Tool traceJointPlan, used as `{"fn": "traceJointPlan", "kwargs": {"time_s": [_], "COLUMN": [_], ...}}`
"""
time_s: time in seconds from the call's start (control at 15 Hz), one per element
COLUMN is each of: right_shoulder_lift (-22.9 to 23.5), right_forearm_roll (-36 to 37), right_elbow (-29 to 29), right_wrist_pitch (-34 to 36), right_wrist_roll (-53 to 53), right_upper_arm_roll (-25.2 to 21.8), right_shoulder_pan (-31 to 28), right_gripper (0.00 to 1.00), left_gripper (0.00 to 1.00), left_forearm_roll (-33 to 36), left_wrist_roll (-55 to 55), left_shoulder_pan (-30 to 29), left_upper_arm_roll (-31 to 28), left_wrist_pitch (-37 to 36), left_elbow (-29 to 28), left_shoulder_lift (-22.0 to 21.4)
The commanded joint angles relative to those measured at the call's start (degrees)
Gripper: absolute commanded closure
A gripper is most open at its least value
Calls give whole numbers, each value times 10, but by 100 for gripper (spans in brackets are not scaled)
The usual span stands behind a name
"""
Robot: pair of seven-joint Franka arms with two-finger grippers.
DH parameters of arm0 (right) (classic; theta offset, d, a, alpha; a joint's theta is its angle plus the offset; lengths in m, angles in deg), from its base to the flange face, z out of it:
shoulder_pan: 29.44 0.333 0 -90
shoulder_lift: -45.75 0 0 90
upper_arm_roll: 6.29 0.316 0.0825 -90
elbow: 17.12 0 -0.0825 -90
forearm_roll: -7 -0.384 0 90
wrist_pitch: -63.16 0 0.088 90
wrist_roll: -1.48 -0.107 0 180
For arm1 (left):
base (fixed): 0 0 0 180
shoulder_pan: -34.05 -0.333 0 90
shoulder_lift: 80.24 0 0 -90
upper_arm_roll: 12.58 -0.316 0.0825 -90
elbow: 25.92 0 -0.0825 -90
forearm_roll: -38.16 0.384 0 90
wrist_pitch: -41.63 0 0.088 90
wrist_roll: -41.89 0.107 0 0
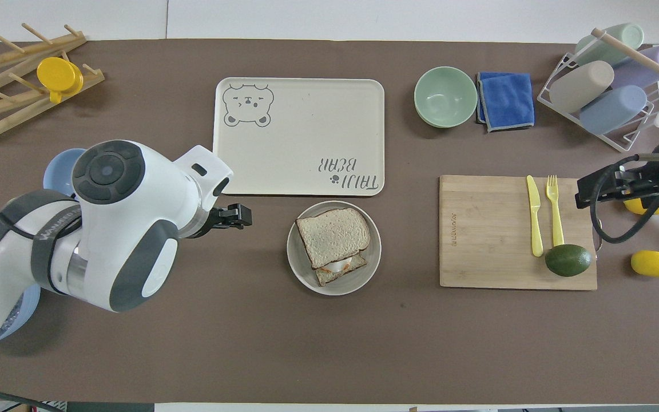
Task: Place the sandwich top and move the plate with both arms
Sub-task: 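Grasp the rim of the white plate with the left gripper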
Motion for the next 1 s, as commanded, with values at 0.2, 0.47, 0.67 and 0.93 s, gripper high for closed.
{"fn": "traceJointPlan", "kwargs": {"time_s": [0.2, 0.47, 0.67, 0.93], "right_shoulder_lift": [3, -11, -11, -11], "right_forearm_roll": [8, 4, 5, 9], "right_elbow": [-14, -12, -12, -12], "right_wrist_pitch": [20, 27, 24, 23], "right_wrist_roll": [14, 8, 4, 4], "right_upper_arm_roll": [-2, -6, -3, -2], "right_shoulder_pan": [5, 6, 2, 1], "right_gripper": [0, 0, 0, 0], "left_gripper": [0, 6, 12, 23], "left_forearm_roll": [-43, -83, -102, -115], "left_wrist_roll": [-11, -4, -3, -4], "left_shoulder_pan": [51, 70, 85, 95], "left_upper_arm_roll": [-7, -7, -7, -7], "left_wrist_pitch": [127, 135, 135, 152], "left_elbow": [-64, -65, -76, -93], "left_shoulder_lift": [42, 52, 49, 45]}}
